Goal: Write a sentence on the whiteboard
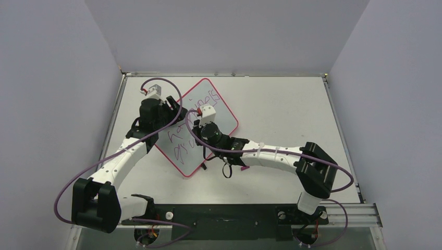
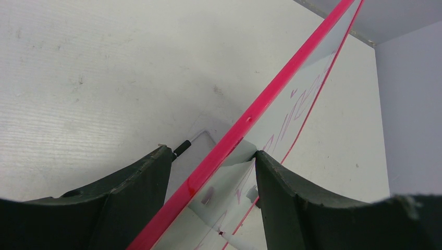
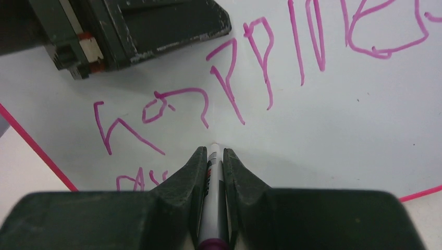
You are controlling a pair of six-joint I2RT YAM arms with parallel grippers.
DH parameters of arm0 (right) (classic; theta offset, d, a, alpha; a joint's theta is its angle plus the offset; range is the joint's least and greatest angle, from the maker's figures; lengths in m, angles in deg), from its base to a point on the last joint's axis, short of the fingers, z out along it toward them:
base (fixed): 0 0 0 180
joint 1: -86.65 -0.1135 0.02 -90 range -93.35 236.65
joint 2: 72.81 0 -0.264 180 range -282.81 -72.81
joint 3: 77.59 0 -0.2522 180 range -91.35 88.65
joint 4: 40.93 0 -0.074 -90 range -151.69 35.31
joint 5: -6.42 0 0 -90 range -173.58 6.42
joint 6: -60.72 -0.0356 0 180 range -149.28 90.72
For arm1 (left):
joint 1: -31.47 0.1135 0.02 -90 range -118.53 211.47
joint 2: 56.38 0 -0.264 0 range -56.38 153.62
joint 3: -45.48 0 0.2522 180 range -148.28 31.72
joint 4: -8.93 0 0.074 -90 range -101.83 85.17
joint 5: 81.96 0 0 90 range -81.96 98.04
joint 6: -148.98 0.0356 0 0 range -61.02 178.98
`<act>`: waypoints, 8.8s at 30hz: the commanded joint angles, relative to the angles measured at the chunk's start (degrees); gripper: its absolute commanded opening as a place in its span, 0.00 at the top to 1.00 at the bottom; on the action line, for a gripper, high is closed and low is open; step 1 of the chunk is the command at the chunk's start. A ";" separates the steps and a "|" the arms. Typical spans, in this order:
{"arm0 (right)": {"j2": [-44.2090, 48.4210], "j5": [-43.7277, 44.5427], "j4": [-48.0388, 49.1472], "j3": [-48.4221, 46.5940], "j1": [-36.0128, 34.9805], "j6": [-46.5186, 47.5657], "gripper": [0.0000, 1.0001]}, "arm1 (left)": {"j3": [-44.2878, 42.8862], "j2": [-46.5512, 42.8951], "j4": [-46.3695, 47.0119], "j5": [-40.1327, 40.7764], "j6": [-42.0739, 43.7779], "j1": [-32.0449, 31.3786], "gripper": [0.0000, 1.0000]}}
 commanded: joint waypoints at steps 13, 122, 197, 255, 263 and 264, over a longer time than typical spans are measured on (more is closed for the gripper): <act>0.16 -2.28 2.17 3.02 -2.61 -3.37 1.00 | 1.72 1.24 1.27 2.59 3.32 -1.54 0.54; 3.29 -5.95 26.08 19.60 4.76 1.64 1.00 | -9.42 1.46 -15.15 1.29 8.13 -0.75 0.54; 16.95 -6.82 24.13 24.88 10.67 -2.42 1.00 | -8.78 -0.33 -15.58 1.22 8.22 -0.90 0.54; -3.45 -8.47 51.46 22.57 16.90 -17.81 1.00 | -7.60 -1.03 -13.86 0.68 8.06 -0.91 0.54; -3.95 -10.49 50.72 22.59 16.89 -18.67 1.00 | -7.67 -1.09 -13.92 0.68 8.01 -0.93 0.54; -3.86 -10.82 50.65 22.68 16.89 -18.78 1.00 | -7.68 -1.11 -13.94 0.70 8.01 -0.91 0.54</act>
